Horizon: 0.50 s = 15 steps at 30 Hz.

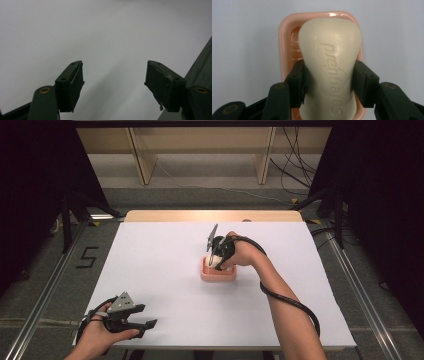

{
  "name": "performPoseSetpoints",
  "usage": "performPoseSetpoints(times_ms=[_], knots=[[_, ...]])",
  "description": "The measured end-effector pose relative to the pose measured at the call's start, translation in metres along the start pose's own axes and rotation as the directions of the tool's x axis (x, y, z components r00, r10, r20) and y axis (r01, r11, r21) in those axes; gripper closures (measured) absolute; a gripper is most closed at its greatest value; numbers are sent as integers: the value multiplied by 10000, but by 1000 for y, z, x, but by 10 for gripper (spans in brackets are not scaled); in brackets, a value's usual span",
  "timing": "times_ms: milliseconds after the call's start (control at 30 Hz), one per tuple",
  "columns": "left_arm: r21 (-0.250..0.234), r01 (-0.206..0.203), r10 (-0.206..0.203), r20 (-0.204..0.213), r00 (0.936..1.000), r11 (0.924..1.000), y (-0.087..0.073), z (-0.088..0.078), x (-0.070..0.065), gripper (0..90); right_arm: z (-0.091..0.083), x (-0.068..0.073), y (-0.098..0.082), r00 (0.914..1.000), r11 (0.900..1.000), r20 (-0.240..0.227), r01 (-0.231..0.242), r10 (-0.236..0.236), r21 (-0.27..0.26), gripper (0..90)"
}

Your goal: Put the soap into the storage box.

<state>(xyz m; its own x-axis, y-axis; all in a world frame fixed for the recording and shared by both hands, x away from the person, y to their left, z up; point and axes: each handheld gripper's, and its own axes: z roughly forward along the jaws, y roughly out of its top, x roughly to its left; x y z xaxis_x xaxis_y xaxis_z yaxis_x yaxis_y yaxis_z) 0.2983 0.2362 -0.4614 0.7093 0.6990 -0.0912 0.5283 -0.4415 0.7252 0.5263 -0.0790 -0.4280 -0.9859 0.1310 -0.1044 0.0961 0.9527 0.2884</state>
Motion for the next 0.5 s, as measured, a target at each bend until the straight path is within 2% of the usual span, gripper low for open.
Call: performPoseSetpoints(times_ms=[67, 100, 167, 200, 333, 467, 500], knots=[[34, -99, 99, -20, 9999, 9999, 0, 0, 1, 300, 1, 0, 0, 10000, 10000, 17, 38, -38, 5, 506], [-18, -55, 55, -129, 9999, 10000, 0, 1, 0, 300, 1, 1, 0, 9999, 9999, -38, -104, 104, 60, 506], [1, -67, 67, -98, 9999, 10000, 0, 1, 0, 300, 2, 1, 0, 9998, 9998, -45, -192, 192, 83, 505], [-7, -72, 72, -105, 9999, 10000, 0, 1, 0, 300, 2, 0, 0, 10000, 10000, -3, -3, 3, -6, 505], [-88, 30, -29, 75, 10000, 10000, 0, 0, 0, 300, 3, 0, 0, 9998, 9998, -32, -207, 207, 73, 505], [-109, 36, -35, 82, 10000, 9999, 0, 0, 0, 300, 4, 0, 0, 9998, 9999, -95, -148, 149, 86, 505], [-17, -67, 67, 79, 9999, 10000, 0, -1, 0, 300, 4, -1, 0, 10000, 10000, -97, -19, 20, 69, 505]])
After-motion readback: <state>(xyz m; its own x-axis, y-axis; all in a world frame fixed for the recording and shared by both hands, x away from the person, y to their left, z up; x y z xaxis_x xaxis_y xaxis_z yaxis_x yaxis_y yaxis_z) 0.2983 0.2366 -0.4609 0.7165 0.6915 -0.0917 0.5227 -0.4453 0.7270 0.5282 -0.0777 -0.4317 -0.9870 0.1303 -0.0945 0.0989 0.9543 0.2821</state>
